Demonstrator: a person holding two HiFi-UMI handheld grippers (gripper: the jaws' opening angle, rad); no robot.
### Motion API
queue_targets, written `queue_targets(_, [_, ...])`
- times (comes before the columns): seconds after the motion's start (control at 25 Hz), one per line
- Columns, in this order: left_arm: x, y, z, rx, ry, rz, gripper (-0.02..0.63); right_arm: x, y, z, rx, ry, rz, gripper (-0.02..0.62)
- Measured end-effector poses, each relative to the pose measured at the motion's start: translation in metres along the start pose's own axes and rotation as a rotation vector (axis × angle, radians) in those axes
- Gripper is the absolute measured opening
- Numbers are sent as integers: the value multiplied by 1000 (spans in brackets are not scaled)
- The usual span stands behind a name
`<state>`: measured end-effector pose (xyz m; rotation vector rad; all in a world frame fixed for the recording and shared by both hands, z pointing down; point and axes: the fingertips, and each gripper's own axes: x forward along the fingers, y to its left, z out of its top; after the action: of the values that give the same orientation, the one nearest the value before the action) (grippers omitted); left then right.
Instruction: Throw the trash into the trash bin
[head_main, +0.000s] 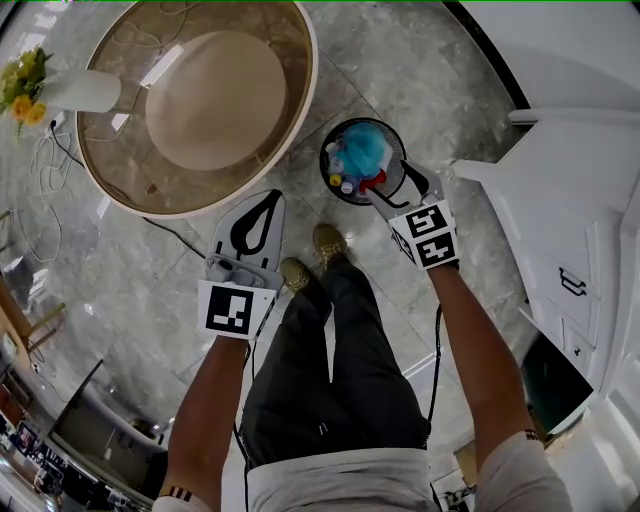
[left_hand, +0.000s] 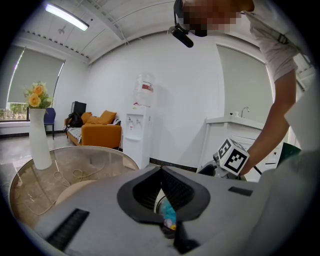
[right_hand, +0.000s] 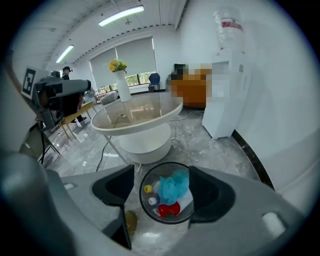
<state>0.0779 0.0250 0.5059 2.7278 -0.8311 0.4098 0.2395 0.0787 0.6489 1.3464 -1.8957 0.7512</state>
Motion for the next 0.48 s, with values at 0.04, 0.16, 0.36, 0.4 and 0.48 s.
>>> queue_targets(0.04, [0,0,2,-1,-5,4,0,-3,1,5,-5,-17,1,330])
queue_targets(0.16, [-1,-3,8,5,-5,-1,0,-16,3,24,-21,-87,-5,330])
queue_targets(0.36, [-5,-7,35,20,-33,6,0,-54,13,83,-52,-270,15,307])
queue_targets(0.4, [-6,-7,42,25,-43,8,0,-64,17,99,-62,-316,26,284])
queue_targets(0.48, [-11,-6,60,37,-63,12,0,-85,29,131,-83,-408,45,213])
